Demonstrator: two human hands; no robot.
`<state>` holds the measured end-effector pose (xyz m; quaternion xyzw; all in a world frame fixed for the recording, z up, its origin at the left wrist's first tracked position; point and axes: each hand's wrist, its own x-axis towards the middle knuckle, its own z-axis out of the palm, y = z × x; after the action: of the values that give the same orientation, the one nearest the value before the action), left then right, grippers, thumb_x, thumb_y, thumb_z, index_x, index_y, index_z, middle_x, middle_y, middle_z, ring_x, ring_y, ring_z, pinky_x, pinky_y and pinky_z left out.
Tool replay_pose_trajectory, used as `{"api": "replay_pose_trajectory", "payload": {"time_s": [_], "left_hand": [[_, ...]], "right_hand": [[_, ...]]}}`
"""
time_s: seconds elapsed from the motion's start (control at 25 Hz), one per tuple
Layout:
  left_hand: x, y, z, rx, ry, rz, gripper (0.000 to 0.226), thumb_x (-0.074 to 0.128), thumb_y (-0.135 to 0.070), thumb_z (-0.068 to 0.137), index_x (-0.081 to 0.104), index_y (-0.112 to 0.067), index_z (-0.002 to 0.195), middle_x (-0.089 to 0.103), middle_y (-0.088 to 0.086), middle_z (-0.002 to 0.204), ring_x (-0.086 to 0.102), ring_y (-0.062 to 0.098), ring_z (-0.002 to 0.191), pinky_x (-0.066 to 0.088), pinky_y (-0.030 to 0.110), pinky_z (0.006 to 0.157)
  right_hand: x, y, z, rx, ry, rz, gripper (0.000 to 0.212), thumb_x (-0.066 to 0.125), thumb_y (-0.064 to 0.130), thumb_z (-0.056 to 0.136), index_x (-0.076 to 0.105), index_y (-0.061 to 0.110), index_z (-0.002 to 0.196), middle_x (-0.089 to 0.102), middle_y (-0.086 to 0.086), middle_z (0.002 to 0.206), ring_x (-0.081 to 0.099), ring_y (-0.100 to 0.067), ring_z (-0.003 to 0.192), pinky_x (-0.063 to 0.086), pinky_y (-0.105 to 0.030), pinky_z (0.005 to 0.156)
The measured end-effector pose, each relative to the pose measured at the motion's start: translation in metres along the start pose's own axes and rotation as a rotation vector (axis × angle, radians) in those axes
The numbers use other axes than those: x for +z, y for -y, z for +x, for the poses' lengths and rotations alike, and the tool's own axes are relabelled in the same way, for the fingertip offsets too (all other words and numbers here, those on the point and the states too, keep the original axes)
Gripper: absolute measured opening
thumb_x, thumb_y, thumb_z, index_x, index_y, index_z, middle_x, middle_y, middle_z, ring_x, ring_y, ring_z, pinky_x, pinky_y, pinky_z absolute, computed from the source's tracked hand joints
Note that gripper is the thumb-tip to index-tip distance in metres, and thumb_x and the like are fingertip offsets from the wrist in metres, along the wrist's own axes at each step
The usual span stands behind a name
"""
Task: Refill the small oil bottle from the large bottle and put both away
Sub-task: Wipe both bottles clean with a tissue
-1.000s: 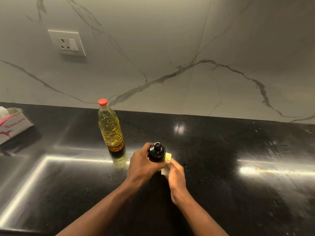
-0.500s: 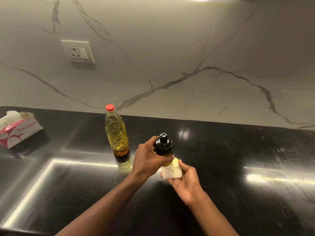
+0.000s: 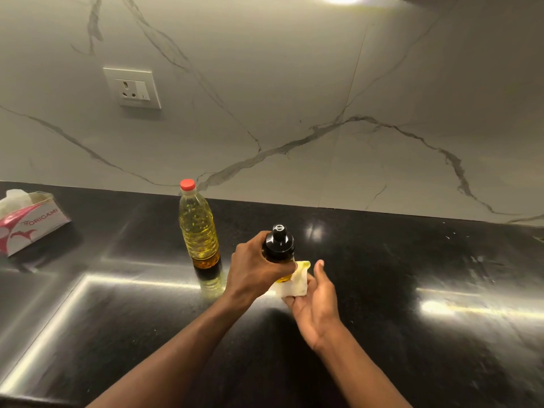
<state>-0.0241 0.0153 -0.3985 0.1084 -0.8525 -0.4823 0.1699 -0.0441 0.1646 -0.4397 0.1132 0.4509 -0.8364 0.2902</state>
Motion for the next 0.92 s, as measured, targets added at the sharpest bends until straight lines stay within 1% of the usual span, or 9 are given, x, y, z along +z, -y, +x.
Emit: {"api": "replay_pose_trajectory", "payload": {"time_s": [0.08, 0.2, 0.24, 0.32, 0.4, 0.52, 0.68, 0.8, 0.92], "left_hand": [[0.005, -0.002, -0.003, 0.001, 0.002, -0.017, 0.052, 0.091, -0.045, 0.061, 0.07, -0.04, 0.108, 0.075, -0.021, 0.093, 0.07, -0.007, 0.088, 0.062, 0.026, 0.079], [0.01, 0.0, -0.008, 0.001, 0.018, -0.035, 0.05, 0.089, -0.045, 0.062, 0.072, -0.034, 0.107, 0.076, -0.017, 0.091, 0.071, -0.005, 0.087, 0.061, 0.023, 0.077], [0.01, 0.002, -0.01, 0.005, 0.03, -0.036, 0.052, 0.089, -0.045, 0.062, 0.071, -0.033, 0.11, 0.075, -0.016, 0.092, 0.071, -0.004, 0.088, 0.059, 0.019, 0.076], [0.009, 0.008, -0.014, 0.017, 0.047, -0.022, 0.058, 0.09, -0.044, 0.062, 0.069, -0.033, 0.115, 0.074, -0.017, 0.095, 0.07, -0.006, 0.091, 0.055, 0.011, 0.075], [0.009, 0.011, -0.019, 0.015, 0.042, -0.017, 0.06, 0.091, -0.041, 0.061, 0.068, -0.035, 0.116, 0.074, -0.021, 0.094, 0.068, -0.009, 0.092, 0.051, 0.007, 0.074], [0.01, 0.015, -0.023, 0.019, 0.022, 0.01, 0.058, 0.089, -0.042, 0.062, 0.065, -0.042, 0.114, 0.072, -0.026, 0.092, 0.067, -0.011, 0.09, 0.051, 0.008, 0.07], [0.006, 0.022, -0.019, 0.01, 0.017, 0.007, 0.061, 0.09, -0.047, 0.063, 0.066, -0.038, 0.119, 0.074, -0.02, 0.097, 0.068, -0.007, 0.093, 0.056, 0.015, 0.077], [0.009, 0.018, -0.015, 0.004, 0.011, -0.008, 0.061, 0.09, -0.047, 0.063, 0.067, -0.038, 0.118, 0.073, -0.021, 0.097, 0.067, -0.009, 0.094, 0.053, 0.009, 0.075], [0.016, 0.013, -0.016, 0.008, 0.001, -0.002, 0.058, 0.089, -0.047, 0.062, 0.067, -0.039, 0.116, 0.073, -0.022, 0.093, 0.067, -0.011, 0.092, 0.049, 0.005, 0.073]], "right_hand": [[0.013, 0.007, 0.01, -0.055, 0.005, -0.163, 0.07, 0.028, 0.064, 0.105, 0.073, 0.014, 0.126, 0.075, -0.013, 0.124, 0.067, -0.029, 0.124, 0.051, -0.047, 0.109], [0.022, 0.014, 0.027, -0.051, 0.0, -0.396, 0.079, 0.02, 0.074, 0.098, 0.08, 0.024, 0.109, 0.079, -0.01, 0.115, 0.074, -0.025, 0.11, 0.06, -0.039, 0.085], [0.019, 0.017, 0.032, 0.013, 0.032, -0.39, 0.086, 0.016, 0.077, 0.097, 0.08, 0.021, 0.111, 0.078, -0.013, 0.117, 0.075, -0.026, 0.109, 0.059, -0.04, 0.085], [0.009, 0.021, 0.04, 0.162, 0.111, -0.289, 0.094, 0.015, 0.077, 0.099, 0.079, 0.011, 0.114, 0.074, -0.02, 0.124, 0.073, -0.032, 0.114, 0.057, -0.048, 0.094], [-0.001, 0.017, 0.043, 0.245, 0.136, -0.204, 0.087, 0.023, 0.072, 0.102, 0.078, 0.006, 0.116, 0.07, -0.024, 0.13, 0.069, -0.039, 0.119, 0.053, -0.053, 0.102], [-0.009, 0.008, 0.04, 0.306, 0.132, -0.131, 0.075, 0.027, 0.062, 0.107, 0.064, 0.002, 0.134, 0.067, -0.026, 0.134, 0.066, -0.042, 0.123, 0.052, -0.054, 0.105], [-0.02, 0.004, 0.027, 0.336, 0.103, -0.118, 0.083, 0.027, 0.063, 0.105, 0.059, -0.007, 0.136, 0.066, -0.032, 0.13, 0.068, -0.044, 0.118, 0.046, -0.056, 0.11], [-0.024, 0.009, 0.023, 0.267, 0.063, -0.057, 0.08, 0.029, 0.065, 0.105, 0.064, -0.001, 0.133, 0.068, -0.028, 0.129, 0.066, -0.043, 0.123, 0.041, -0.059, 0.116], [-0.009, 0.006, 0.022, 0.25, 0.093, 0.058, 0.08, 0.028, 0.066, 0.105, 0.065, 0.0, 0.132, 0.069, -0.025, 0.131, 0.068, -0.039, 0.122, 0.048, -0.057, 0.107]]}}
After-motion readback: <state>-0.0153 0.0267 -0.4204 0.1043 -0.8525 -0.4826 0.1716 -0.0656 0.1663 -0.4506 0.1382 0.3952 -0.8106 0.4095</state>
